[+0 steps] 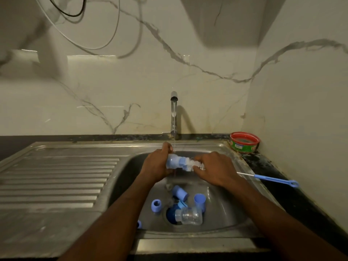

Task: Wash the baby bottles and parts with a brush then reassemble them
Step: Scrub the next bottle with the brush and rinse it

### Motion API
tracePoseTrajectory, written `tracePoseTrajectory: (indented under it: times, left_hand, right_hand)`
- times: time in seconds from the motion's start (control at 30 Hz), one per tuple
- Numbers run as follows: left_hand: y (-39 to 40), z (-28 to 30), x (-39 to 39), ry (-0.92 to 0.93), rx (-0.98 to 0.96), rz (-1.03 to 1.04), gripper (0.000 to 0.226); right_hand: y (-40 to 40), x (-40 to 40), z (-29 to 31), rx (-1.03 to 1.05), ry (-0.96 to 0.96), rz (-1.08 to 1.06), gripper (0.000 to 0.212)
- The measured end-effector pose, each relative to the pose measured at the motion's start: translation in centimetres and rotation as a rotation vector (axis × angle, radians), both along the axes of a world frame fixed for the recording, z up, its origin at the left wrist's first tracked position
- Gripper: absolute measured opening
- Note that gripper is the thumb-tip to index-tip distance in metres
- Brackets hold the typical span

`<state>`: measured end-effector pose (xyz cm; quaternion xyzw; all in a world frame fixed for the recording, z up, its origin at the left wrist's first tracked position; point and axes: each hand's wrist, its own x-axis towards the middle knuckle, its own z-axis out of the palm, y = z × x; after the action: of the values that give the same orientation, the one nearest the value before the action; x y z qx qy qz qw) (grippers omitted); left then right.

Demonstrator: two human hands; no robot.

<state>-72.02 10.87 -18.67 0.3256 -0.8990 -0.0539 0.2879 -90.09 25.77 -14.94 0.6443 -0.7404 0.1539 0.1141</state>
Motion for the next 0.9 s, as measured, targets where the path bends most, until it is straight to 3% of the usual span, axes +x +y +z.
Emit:
tracePoseTrajectory:
  times: [0.07,0.2,0.43,0.63,0.73,0.8,0.9]
  left_hand:
    - [0.0,-0.3,0.0,-0.013,0.006,-0.036,0.086]
    - [0.4,-0.8,-0.9,-0.098,0.053,-0.094,0.072]
    - [0.6,-0.6,-1.9,-0.109,0.073,-0.180,0.067]
    - [-0.1,0.0,-0.6,-0.052,-0.231,-0.034,0.079]
    - [-0.7,-0.8,-0.3,-0.041,-0.124,-0.089,0.097]
    - [-0.6,-1.4,-0.6,-0.043,0.053,-0.186,0.106]
    - [-0.2,-1.7,-1.7,-0.043,0.199,-0.265,0.095]
  right_hand:
    - [0.1,0.4,0.1,-0.035,0.027,0.041,0.035]
    - [-0.2,1.6,-0.3,-0.121,0.135,-0.030,0.033]
    - [-0.7,0.7,-0.3,-0.087,0.053,-0.264,0.033]
    - [0.0,0.6,-0.4,-0.091,0.064,-0.007,0.035]
    - [0.1,1.2,-0.2,-0.120,0.137,0.025,0.034]
    - [-0.6,1.3,-0.3,-0.124,0.153,-0.063,0.032]
    - [-1.5,0.3,-0.4,-0.105,0.099,-0.244,0.028]
